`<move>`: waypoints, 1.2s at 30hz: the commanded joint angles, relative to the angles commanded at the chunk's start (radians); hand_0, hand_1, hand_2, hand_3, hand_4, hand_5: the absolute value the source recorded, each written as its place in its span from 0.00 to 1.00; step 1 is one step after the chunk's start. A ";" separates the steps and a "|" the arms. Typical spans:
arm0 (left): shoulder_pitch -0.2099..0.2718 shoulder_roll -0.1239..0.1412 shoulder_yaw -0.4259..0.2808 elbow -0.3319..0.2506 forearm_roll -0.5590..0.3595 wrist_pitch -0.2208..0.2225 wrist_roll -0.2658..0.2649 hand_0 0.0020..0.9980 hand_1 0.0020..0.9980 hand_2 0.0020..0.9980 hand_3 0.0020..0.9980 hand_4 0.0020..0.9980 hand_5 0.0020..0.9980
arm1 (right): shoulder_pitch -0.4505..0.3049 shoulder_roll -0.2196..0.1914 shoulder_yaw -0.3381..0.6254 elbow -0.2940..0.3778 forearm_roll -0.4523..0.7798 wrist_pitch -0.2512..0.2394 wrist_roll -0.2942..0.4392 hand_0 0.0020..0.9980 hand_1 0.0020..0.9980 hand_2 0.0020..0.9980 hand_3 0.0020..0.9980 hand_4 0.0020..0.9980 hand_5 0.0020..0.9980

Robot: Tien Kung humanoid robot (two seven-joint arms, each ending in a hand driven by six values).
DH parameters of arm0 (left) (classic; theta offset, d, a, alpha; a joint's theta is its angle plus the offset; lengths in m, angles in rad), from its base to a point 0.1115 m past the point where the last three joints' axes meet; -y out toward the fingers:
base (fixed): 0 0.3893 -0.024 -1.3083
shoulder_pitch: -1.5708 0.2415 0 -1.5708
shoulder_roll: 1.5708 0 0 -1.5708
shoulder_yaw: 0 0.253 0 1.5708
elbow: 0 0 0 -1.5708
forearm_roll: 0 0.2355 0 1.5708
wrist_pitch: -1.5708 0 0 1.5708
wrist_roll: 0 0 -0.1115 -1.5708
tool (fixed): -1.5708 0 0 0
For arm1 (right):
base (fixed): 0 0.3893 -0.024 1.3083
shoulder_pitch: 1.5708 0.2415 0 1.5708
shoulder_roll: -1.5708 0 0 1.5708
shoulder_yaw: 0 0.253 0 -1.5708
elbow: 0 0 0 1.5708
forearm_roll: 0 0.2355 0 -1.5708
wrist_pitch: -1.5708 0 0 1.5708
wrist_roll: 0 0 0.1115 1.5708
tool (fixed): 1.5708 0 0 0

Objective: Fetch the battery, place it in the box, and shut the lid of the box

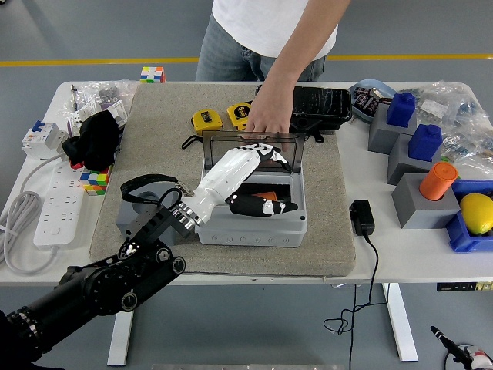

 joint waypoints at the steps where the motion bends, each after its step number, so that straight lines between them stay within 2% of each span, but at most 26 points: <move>1: 0.001 0.000 -0.001 -0.007 0.005 0.003 0.000 1.00 0.99 0.88 0.82 1.00 0.77 | 0.000 0.000 0.001 0.000 -0.001 0.000 0.000 0.94 0.92 0.84 0.82 1.00 1.00; 3: 0.001 0.001 -0.004 -0.017 0.009 0.008 -0.002 1.00 0.99 0.88 0.82 1.00 0.77 | 0.001 0.000 -0.001 0.000 0.000 0.000 0.000 0.94 0.92 0.84 0.82 1.00 1.00; 4: 0.002 0.003 -0.005 -0.024 0.008 0.011 -0.005 1.00 1.00 0.99 0.94 1.00 0.84 | 0.002 0.000 -0.004 0.000 0.003 0.000 0.000 0.94 0.92 0.84 0.82 1.00 1.00; 9: 0.009 0.015 -0.023 -0.069 0.028 -0.012 0.019 1.00 1.00 0.99 0.94 1.00 0.84 | 0.004 0.000 -0.002 0.000 0.004 0.000 0.000 0.94 0.92 0.84 0.82 1.00 1.00; 10: 0.011 0.017 -0.028 -0.080 0.034 -0.021 0.027 1.00 1.00 1.00 0.96 1.00 1.00 | 0.003 0.000 0.000 0.000 0.002 0.000 -0.001 0.94 0.92 0.84 0.82 1.00 1.00; 15: 0.022 0.032 -0.043 -0.142 0.060 -0.052 0.062 1.00 1.00 1.00 0.96 1.00 1.00 | -0.002 -0.001 0.007 0.000 -0.007 0.002 -0.002 0.94 0.92 0.84 0.82 1.00 1.00; 16: 0.026 0.036 -0.045 -0.157 0.063 -0.057 0.067 1.00 0.90 0.84 0.78 1.00 1.00 | -0.003 0.000 0.004 0.000 -0.004 0.002 -0.002 0.94 0.92 0.84 0.82 1.00 1.00; 21: 0.038 0.056 -0.051 -0.232 0.070 -0.058 0.074 1.00 0.90 0.84 0.78 1.00 1.00 | -0.001 -0.001 -0.012 0.000 0.011 0.002 -0.001 0.94 0.92 0.84 0.82 1.00 1.00; 22: 0.040 0.059 -0.051 -0.242 0.071 -0.057 0.076 0.60 0.43 0.61 0.65 1.00 0.98 | -0.001 -0.001 -0.013 0.000 0.012 0.002 -0.001 0.94 0.91 0.84 0.82 1.00 1.00; 27: 0.057 0.077 -0.075 -0.320 0.079 -0.060 0.087 0.60 0.43 0.61 0.65 1.00 0.98 | -0.003 -0.002 -0.007 0.000 0.006 0.002 -0.002 0.94 0.91 0.84 0.82 1.00 1.00; 28: 0.058 0.079 -0.081 -0.331 0.079 -0.059 0.088 0.55 0.50 0.60 0.64 1.00 0.95 | -0.003 -0.002 -0.009 0.000 0.008 0.003 -0.001 0.94 0.91 0.84 0.82 1.00 1.00; 34: 0.056 0.092 -0.131 -0.369 0.105 -0.067 0.106 0.55 0.50 0.60 0.64 1.00 0.95 | -0.003 -0.002 -0.015 0.000 0.011 0.001 -0.001 0.94 0.91 0.84 0.82 1.00 1.00; 35: 0.054 0.095 -0.143 -0.369 0.116 -0.073 0.111 0.72 0.63 0.62 0.65 1.00 0.95 | -0.003 -0.001 -0.014 0.000 0.010 0.000 -0.001 0.94 0.92 0.84 0.82 1.00 1.00; 36: 0.052 0.096 -0.153 -0.368 0.126 -0.075 0.114 0.72 0.63 0.62 0.65 1.00 0.95 | -0.003 -0.001 -0.013 0.000 0.009 0.000 -0.001 0.94 0.92 0.84 0.82 1.00 1.00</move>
